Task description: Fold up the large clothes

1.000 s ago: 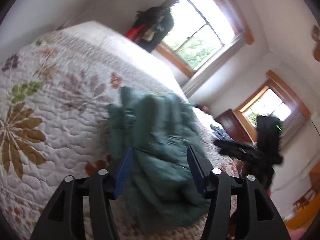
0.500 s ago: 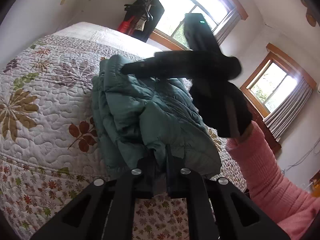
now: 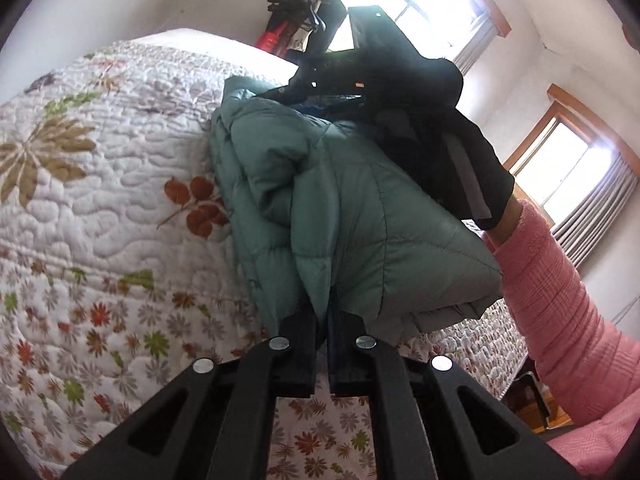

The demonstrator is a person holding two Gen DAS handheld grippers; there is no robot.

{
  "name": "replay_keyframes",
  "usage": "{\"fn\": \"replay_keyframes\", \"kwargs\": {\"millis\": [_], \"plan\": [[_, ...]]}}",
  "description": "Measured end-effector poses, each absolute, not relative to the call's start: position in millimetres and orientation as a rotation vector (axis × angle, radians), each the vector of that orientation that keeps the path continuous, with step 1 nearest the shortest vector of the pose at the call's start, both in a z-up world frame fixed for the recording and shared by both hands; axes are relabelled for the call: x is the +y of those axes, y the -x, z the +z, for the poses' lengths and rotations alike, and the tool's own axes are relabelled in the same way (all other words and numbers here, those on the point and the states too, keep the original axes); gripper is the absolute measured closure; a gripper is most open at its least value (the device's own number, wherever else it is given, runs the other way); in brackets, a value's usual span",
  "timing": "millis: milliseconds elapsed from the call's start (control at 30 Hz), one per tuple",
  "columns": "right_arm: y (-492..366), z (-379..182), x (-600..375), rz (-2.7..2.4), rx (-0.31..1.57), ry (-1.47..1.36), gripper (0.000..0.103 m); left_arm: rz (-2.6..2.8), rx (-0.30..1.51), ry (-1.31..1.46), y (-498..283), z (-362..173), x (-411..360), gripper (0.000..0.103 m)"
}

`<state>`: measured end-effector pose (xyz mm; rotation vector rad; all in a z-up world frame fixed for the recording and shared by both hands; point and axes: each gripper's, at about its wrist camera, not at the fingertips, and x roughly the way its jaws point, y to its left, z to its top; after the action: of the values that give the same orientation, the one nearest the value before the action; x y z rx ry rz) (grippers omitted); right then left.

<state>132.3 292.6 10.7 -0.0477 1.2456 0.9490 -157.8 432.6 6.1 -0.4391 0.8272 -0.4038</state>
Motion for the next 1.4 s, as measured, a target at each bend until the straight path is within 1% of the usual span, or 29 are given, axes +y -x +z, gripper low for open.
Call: {"fn": "replay_keyframes", "kwargs": {"millis": [67, 133, 233, 267, 300, 367, 400, 533, 633, 767, 900, 1000, 1133, 1300, 1333, 1367, 1400], "plan": [[-130.3, 13.6, 288.1, 0.958, 1.228, 0.031, 0.064, -0.411, 0.832, 0.440, 159.1, 6.9, 433.8, 0.098], [-126.5, 22.3, 277.7, 0.957, 1.209, 0.005, 0.064, -0.422, 0.841, 0.432, 161.1, 12.3, 436.1, 0.094], [-113.6, 45.4, 252.6, 0.964, 1.177, -0.039, 0.059, -0.421, 0.834, 0.410, 164.0, 27.1, 444.7, 0.090], [-108.0, 52.1, 244.5, 0.965, 1.171, -0.044, 0.059, -0.418, 0.824, 0.404, 162.2, 31.3, 448.2, 0.089], [-100.4, 59.5, 234.2, 0.966, 1.166, -0.048, 0.059, -0.412, 0.808, 0.395, 162.6, 38.7, 450.9, 0.084], [-83.3, 70.5, 216.2, 0.960, 1.159, -0.036, 0.059, -0.407, 0.747, 0.394, 161.0, 59.2, 457.9, 0.080], [-73.6, 74.4, 208.2, 0.952, 1.152, -0.021, 0.059, -0.417, 0.717, 0.400, 159.0, 69.2, 460.0, 0.080], [-33.8, 78.7, 182.7, 0.928, 1.161, 0.019, 0.059, -0.453, 0.636, 0.394, 136.4, 98.9, 454.4, 0.078], [-9.7, 80.4, 172.3, 0.938, 1.157, 0.025, 0.059, -0.454, 0.626, 0.300, 102.4, 110.6, 432.8, 0.073], [12.4, 79.4, 165.2, 0.952, 1.137, 0.036, 0.059, -0.432, 0.708, 0.253, 53.8, 97.9, 421.4, 0.072], [19.4, 68.1, 163.7, 0.961, 1.153, 0.033, 0.059, -0.398, 0.820, 0.243, 24.9, 67.2, 426.9, 0.072], [14.6, 54.0, 166.2, 0.965, 1.173, 0.023, 0.061, -0.416, 0.867, 0.298, 22.9, 46.4, 437.0, 0.072], [12.0, 36.7, 170.1, 0.966, 1.195, 0.000, 0.061, -0.404, 0.882, 0.303, 31.3, 34.2, 437.9, 0.072], [15.2, 40.3, 168.7, 0.968, 1.177, -0.014, 0.061, -0.395, 0.898, 0.341, 36.2, 34.8, 442.0, 0.073], [16.0, 44.5, 165.9, 0.972, 1.170, -0.029, 0.059, -0.393, 0.899, 0.351, 37.6, 38.7, 443.0, 0.072], [15.2, 48.8, 163.3, 0.977, 1.161, -0.044, 0.054, -0.395, 0.897, 0.363, 39.1, 43.3, 444.7, 0.066], [16.0, 55.0, 158.1, 0.977, 1.142, -0.062, 0.051, -0.399, 0.891, 0.380, 41.5, 48.8, 446.7, 0.057]]}}
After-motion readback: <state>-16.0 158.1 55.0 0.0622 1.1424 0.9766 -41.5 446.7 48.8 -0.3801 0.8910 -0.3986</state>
